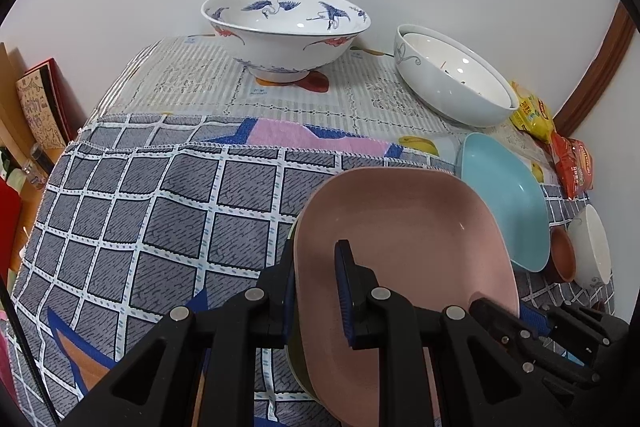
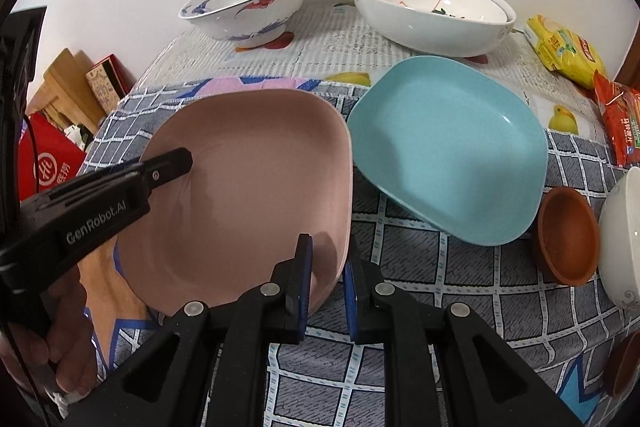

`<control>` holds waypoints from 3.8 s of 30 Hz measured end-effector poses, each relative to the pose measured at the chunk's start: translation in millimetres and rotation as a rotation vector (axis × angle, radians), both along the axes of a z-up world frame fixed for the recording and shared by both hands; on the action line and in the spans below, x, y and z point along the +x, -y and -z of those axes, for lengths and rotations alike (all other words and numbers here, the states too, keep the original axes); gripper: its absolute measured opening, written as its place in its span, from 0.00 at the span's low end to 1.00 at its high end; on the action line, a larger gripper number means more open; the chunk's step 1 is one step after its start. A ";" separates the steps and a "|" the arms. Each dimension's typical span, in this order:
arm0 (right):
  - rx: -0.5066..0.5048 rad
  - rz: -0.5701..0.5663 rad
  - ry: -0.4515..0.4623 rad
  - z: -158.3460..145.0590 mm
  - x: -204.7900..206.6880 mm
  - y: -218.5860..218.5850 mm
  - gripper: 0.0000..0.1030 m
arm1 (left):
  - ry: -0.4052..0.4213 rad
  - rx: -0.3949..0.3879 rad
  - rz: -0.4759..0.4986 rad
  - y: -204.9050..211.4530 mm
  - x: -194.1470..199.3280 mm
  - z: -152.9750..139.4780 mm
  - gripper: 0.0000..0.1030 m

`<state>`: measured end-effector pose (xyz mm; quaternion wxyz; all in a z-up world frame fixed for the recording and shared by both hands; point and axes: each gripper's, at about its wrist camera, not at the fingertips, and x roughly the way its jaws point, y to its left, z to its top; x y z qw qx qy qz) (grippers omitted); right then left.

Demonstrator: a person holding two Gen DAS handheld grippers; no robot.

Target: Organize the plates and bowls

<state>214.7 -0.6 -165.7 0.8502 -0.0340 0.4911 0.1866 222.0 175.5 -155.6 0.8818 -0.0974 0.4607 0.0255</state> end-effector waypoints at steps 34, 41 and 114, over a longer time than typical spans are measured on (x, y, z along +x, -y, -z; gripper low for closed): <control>0.007 -0.005 0.056 -9.8 -24.0 2.2 0.19 | 0.008 0.068 0.007 10.3 -23.6 -15.4 0.40; 0.029 0.014 0.076 -24.4 -27.7 23.0 0.35 | 0.027 0.086 0.006 19.6 -31.0 -29.3 0.40; 0.019 0.166 0.049 4.4 123.5 130.5 0.44 | -0.075 0.054 0.103 122.7 104.5 5.0 0.32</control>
